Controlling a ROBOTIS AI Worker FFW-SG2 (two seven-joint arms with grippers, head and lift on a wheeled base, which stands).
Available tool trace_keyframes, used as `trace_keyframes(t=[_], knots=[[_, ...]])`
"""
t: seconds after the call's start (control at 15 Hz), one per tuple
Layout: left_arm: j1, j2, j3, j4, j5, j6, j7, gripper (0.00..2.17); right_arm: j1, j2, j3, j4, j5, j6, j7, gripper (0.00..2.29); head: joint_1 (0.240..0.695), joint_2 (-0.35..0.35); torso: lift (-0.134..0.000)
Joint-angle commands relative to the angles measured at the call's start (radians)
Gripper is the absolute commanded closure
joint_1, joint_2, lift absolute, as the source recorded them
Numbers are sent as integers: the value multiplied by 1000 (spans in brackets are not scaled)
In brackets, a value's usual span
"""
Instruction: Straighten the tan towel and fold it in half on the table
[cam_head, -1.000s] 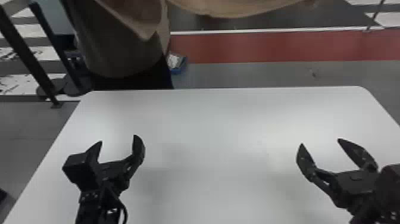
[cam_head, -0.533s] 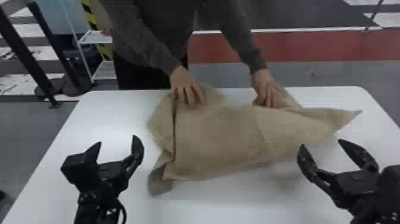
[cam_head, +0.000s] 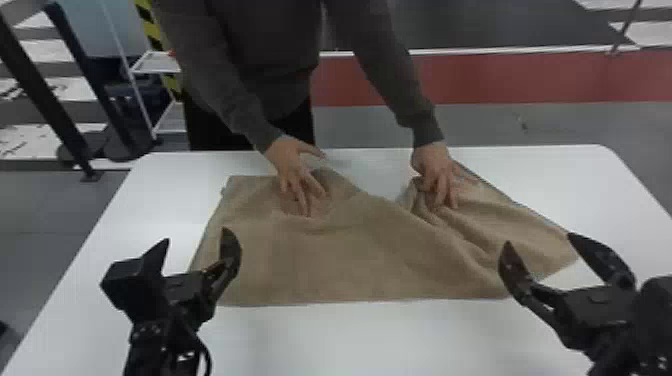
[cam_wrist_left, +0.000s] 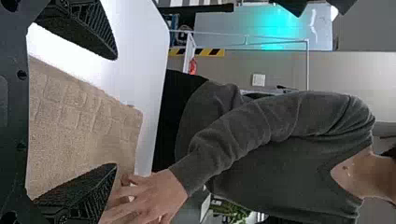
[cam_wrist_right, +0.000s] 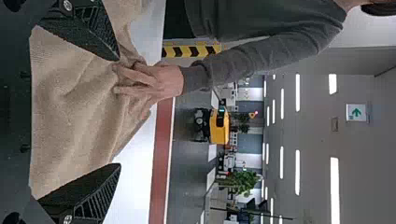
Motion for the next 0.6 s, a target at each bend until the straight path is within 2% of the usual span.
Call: trace_keyframes(t=[0.0,0.53], knots=[[2,-3,0,0,0,0,0,63,1,1,1,-5,2,9,0,70,695,76,-123],[2,-3,0,0,2,3,-3,56,5,1,1,-19,25,24,0,66,695,76,-123]])
